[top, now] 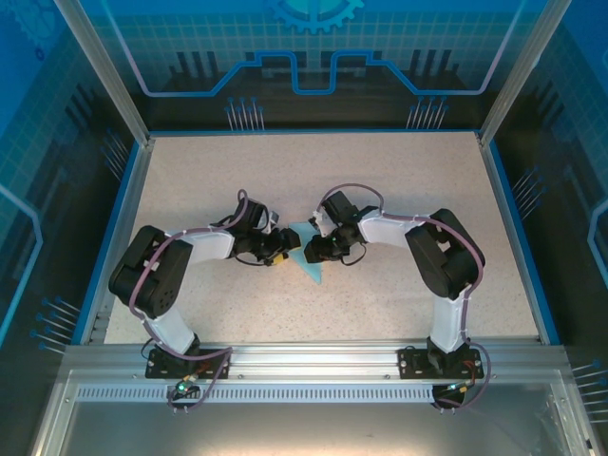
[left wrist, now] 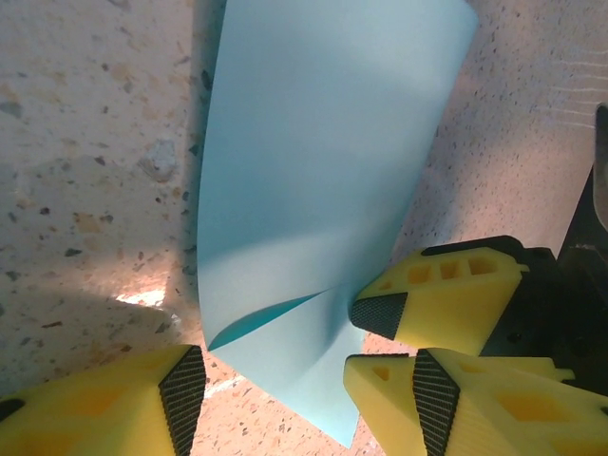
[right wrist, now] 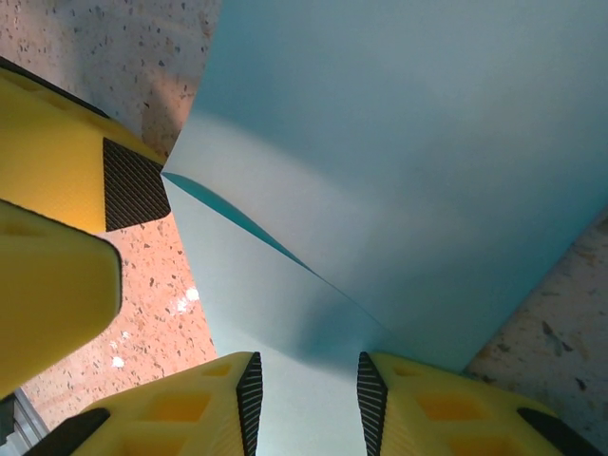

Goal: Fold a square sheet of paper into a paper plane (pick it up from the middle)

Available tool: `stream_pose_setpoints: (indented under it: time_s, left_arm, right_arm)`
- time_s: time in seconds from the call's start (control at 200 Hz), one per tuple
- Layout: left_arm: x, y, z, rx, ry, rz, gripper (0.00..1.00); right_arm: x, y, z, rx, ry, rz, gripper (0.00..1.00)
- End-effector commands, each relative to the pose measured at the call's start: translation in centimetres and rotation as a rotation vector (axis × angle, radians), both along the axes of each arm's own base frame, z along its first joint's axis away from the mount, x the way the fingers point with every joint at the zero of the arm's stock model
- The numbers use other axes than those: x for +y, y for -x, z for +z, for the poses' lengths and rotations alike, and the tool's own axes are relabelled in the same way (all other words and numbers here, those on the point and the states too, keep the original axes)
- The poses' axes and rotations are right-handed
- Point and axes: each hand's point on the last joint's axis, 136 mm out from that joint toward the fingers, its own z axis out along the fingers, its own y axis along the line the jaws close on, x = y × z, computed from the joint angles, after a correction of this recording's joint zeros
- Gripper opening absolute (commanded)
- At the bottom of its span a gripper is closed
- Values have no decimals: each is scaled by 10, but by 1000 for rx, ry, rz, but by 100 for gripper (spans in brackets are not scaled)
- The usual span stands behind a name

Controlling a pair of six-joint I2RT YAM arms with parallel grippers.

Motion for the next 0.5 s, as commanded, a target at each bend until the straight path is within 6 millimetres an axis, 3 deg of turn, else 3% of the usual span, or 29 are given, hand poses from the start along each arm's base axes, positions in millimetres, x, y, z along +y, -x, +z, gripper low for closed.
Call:
stream_pose_setpoints:
  time_s: [0.0, 0.495]
  left_arm:
    - [-2, 6, -8, 44, -6, -4, 65]
    - [-12, -7, 6, 2, 14, -29, 58]
  right_arm:
    - [-4, 2, 4, 11, -12, -13, 35]
    - [-5, 3, -1, 22, -8, -20, 35]
